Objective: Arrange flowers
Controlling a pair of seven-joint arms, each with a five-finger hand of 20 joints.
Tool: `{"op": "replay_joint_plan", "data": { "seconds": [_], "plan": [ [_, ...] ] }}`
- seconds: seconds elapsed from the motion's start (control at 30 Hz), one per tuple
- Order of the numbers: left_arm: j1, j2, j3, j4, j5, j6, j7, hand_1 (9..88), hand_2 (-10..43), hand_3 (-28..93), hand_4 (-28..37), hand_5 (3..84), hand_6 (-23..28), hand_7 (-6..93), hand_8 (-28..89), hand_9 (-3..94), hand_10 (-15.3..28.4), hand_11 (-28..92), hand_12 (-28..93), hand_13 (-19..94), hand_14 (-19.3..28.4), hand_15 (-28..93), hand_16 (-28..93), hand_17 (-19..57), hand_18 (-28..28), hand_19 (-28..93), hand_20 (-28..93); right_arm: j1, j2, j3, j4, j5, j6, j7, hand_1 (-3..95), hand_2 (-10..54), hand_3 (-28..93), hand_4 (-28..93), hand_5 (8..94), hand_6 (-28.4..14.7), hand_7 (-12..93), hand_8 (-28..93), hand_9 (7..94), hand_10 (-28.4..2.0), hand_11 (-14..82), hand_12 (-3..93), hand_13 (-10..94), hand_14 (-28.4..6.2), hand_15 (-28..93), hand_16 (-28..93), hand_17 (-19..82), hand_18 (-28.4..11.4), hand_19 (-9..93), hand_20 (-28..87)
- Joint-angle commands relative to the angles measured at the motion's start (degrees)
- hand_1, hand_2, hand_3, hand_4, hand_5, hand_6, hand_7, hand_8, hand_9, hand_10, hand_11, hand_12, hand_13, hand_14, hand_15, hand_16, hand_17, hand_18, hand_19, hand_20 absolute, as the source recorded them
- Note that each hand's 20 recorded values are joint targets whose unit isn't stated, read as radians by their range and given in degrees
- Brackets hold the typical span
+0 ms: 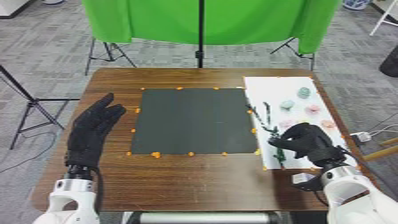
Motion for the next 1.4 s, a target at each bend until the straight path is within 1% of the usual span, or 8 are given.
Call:
{"op": "replay_joint_plan", "data": {
  "seconds": [0.03, 0.57, 0.93, 1.03, 1.1, 1.13, 1.27, 1.4],
  "plan": [
    [0.18, 0.12, 0.05, 0.12, 0.33, -1.00, -1.22, 24.9, -7.3, 62, -21.3, 48.0, 3.0, 10.2, -5, 46.8, 13.7, 18, 15, 35, 17.7, 15, 6, 5.3, 15.9, 11, 23, 1.45, 2.34, -2.25, 3.50, -17.38, 0.85, 2.60, 27.6, -9.5, 48, -26, 63.8, -5.7, 19, -5, 71.3, -16.6, 24.4, 25.3, 73, -9.0, 47, 27, 47, -16.6, 63, 46],
    [0.10, 0.27, -0.11, 0.08, 0.79, -2.40, -2.36, 24.9, -7.2, 62, -21.1, 47.8, 3.1, 10.1, -5, 46.6, 13.9, 18, 15, 35, 17.6, 16, 6, 5.2, 15.9, 11, 23, 7.89, 4.05, -10.39, 12.94, -20.94, 4.21, 2.40, 27.7, -9.5, 50, -20, 70.2, -4.4, 20, -5, 78.9, -14.1, 25.2, 24.2, 84, -5.9, 46, 28, 58, -13.1, 71, 39],
    [0.72, -0.30, -0.87, -0.17, 1.07, -3.36, -3.23, 24.5, -7.5, 63, -21.2, 47.7, 3.2, 10.2, -5, 46.4, 13.9, 18, 15, 34, 17.8, 16, 6, 4.8, 15.9, 12, 23, 8.65, 4.09, -15.25, 15.15, -22.68, -2.96, 4.72, 36.2, -9.5, 58, -8, 75.5, -2.6, 25, -5, 85.0, -13.1, 29.9, 25.7, 91, -1.6, 47, 30, 64, -9.8, 78, 35],
    [0.78, -0.39, -1.06, -0.22, 1.30, -3.74, -3.69, 24.5, -7.5, 63, -21.2, 47.6, 3.2, 10.0, -5, 46.1, 13.9, 18, 15, 34, 17.8, 16, 6, 4.7, 15.9, 12, 23, 8.37, 4.12, -16.60, 16.36, -23.35, -1.82, 4.08, 40.3, -9.5, 56, -6, 76.1, -2.0, 25, 9, 86.1, -12.8, 31.8, 26.3, 92, -1.1, 49, 30, 65, -9.7, 80, 35],
    [0.90, -0.44, -1.23, -0.35, 1.39, -3.85, -3.90, 24.5, -7.5, 63, -21.2, 47.5, 3.2, 10.0, -5, 46.0, 13.9, 18, 15, 34, 17.8, 16, 6, 4.6, 15.9, 12, 23, 8.31, 4.33, -17.51, 17.30, -24.01, -0.24, 3.94, 69.1, -9.5, -9, 39, 77.7, -1.0, 26, 21, 87.2, -12.2, 34.3, 26.8, 93, -0.2, 51, 30, 66, -9.7, 83, 34],
    [0.95, -0.43, -1.25, -0.40, 1.67, -3.72, -3.95, 24.5, -7.5, 63, -21.1, 47.5, 3.2, 10.0, -5, 46.0, 13.9, 18, 15, 34, 17.8, 16, 6, 4.6, 16.0, 12, 23, 8.19, 4.25, -17.50, 17.33, -23.83, -0.43, 3.67, 73.9, -9.5, -19, 46, 78.0, -0.6, 27, 22, 87.8, -11.9, 34.9, 27.4, 93, 0.0, 51, 31, 66, -9.7, 84, 35],
    [1.16, -0.66, -1.98, -0.76, 4.55, -4.27, -4.56, 24.5, -7.4, 62, -21.1, 47.3, 3.3, 9.9, -5, 45.7, 13.9, 17, 15, 34, 17.9, 16, 6, 4.4, 16.0, 12, 23, 7.99, 4.55, -17.75, 17.56, -23.95, 3.42, 3.48, 82.4, -9.5, -28, 61, 79.5, 1.2, 32, 24, 90.7, -9.7, 34.4, 34.7, 94, 0.8, 58, 28, 68, -9.6, 86, 35],
    [1.56, -0.54, -2.48, -1.01, 2.98, -4.18, -4.13, 24.6, -7.4, 62, -20.9, 47.2, 3.3, 9.6, -5, 45.6, 13.9, 17, 15, 34, 17.9, 15, 6, 4.2, 16.0, 11, 22, 8.04, 4.91, -16.73, 16.47, -23.52, 7.49, 3.84, 82.7, -9.5, -28, 66, 79.1, 1.4, 34, 25, 90.4, -9.1, 37.8, 35.6, 94, 1.2, 61, 28, 69, -9.9, 88, 36]
  ]
}}
